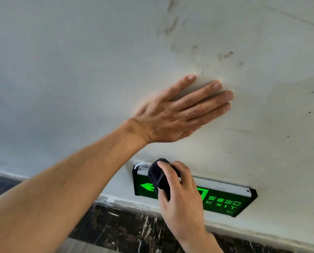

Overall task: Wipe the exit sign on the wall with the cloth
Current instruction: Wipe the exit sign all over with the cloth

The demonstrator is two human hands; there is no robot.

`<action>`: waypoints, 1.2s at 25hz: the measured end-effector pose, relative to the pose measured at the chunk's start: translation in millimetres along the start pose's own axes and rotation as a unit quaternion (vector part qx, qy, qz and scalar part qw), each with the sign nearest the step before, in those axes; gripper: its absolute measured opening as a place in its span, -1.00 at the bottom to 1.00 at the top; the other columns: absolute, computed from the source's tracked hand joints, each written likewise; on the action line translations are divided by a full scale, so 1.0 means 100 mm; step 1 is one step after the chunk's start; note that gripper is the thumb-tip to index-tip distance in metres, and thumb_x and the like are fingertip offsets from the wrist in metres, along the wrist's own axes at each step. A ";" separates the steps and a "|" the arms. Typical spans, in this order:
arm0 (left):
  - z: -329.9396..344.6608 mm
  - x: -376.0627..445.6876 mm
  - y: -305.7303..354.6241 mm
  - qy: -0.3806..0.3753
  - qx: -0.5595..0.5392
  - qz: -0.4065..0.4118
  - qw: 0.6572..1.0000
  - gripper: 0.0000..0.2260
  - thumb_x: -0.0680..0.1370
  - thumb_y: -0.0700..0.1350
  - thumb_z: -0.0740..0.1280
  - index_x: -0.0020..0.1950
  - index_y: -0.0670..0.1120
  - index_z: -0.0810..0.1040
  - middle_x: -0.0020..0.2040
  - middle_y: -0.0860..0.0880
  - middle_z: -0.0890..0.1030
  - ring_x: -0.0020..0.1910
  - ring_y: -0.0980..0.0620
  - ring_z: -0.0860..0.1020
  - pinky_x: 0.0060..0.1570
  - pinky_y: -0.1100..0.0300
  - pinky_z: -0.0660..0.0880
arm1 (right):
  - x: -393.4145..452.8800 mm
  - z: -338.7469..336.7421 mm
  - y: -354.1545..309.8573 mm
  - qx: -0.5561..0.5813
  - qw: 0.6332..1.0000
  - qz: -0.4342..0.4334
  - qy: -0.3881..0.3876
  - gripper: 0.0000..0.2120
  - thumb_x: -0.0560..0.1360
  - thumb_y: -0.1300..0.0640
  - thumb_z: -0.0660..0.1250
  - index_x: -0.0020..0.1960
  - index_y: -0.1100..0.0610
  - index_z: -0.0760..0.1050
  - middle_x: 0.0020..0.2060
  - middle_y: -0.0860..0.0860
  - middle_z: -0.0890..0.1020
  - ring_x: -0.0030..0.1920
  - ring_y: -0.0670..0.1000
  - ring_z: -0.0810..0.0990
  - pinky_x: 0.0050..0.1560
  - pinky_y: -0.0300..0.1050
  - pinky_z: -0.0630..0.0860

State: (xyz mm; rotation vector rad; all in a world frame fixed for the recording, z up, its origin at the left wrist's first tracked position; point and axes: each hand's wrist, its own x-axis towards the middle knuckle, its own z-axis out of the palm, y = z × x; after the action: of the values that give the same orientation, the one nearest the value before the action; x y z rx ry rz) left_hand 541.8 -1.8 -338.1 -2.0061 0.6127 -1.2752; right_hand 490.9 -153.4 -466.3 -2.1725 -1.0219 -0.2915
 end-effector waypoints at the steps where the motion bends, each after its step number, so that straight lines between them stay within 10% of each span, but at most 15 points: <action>1: 0.00 0.00 0.00 -0.001 -0.002 -0.001 1.000 -0.62 0.63 -0.11 0.15 0.43 -0.06 0.46 0.40 -0.01 0.49 0.38 -0.04 0.45 0.34 -0.14 0.25 | 0.05 0.07 -0.05 -0.005 1.000 -0.006 -0.009 -0.34 0.26 0.20 0.50 0.28 -0.08 0.35 0.17 -0.03 0.41 0.00 0.06 0.61 -0.28 -0.14 0.65; 13: 0.02 -0.01 0.01 -0.004 0.012 -0.001 1.000 -0.59 0.60 -0.08 0.19 0.46 -0.05 0.44 0.42 -0.01 0.46 0.40 -0.03 0.42 0.39 -0.13 0.24 | 0.20 0.62 -0.16 -0.230 0.969 -0.021 -0.084 -0.29 0.07 0.00 0.58 0.18 0.00 0.45 0.05 0.05 0.56 -0.06 0.10 0.55 -0.14 0.03 0.51; 30: 0.06 -0.05 0.01 -0.010 0.045 0.000 0.999 -0.51 0.58 -0.05 0.20 0.52 -0.08 0.34 0.50 -0.04 0.29 0.46 -0.06 0.30 0.44 -0.12 0.09 | -0.02 -0.23 0.62 -0.311 0.948 0.018 -0.063 -0.55 0.13 -0.10 0.44 0.00 -0.03 0.57 -0.17 -0.09 0.64 -0.12 0.07 0.56 -0.18 0.04 0.47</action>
State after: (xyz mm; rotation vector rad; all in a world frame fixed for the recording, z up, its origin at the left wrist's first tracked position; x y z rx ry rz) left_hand 544.8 2.5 -343.6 -1.9427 0.5356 -1.2604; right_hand 538.3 -197.4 -481.8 -2.8022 -1.0552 -0.5197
